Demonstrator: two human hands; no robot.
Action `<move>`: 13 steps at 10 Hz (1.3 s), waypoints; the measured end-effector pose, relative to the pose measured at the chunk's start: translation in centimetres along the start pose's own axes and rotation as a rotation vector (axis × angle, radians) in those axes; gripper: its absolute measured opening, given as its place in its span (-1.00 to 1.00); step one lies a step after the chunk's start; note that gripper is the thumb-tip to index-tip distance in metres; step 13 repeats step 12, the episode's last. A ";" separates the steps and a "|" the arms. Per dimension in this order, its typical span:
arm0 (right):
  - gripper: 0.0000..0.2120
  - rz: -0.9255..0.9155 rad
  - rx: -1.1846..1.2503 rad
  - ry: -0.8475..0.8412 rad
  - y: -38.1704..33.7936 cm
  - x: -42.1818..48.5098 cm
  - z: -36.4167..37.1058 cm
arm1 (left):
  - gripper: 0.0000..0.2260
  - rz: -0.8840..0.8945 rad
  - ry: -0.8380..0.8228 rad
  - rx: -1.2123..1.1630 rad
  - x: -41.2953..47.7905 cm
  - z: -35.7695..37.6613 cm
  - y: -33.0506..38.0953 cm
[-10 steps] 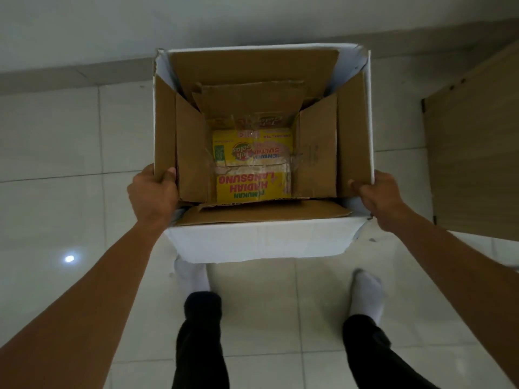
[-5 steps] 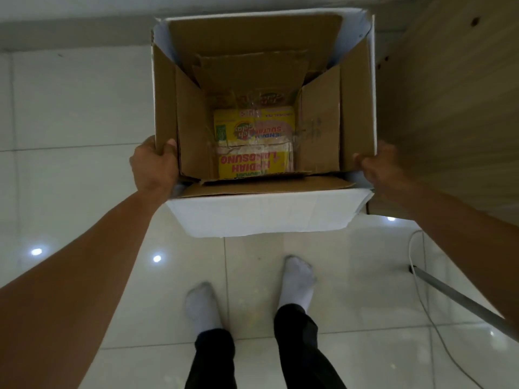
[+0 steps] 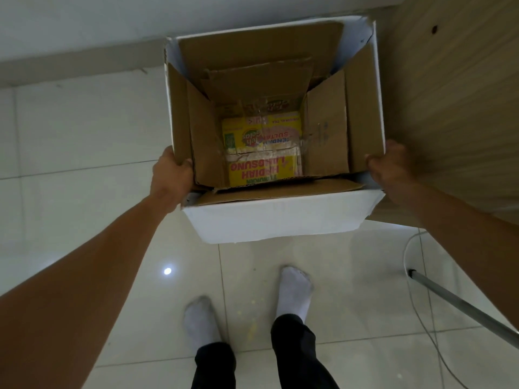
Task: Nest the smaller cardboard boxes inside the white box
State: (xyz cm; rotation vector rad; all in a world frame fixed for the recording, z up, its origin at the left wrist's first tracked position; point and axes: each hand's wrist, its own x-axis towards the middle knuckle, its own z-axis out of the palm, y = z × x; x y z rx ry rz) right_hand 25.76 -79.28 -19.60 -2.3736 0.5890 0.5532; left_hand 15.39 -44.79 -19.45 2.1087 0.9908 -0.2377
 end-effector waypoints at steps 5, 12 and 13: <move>-0.65 0.074 -0.011 0.048 0.5 1.0 -2.4 | -0.70 0.053 -0.083 -0.009 -1.7 2.5 1.6; -0.28 -0.093 -0.211 0.135 -1.5 -3.3 -2.2 | -0.47 0.056 0.082 -0.062 -3.7 2.2 2.0; -0.28 -0.093 -0.211 0.135 -1.5 -3.3 -2.2 | -0.47 0.056 0.082 -0.062 -3.7 2.2 2.0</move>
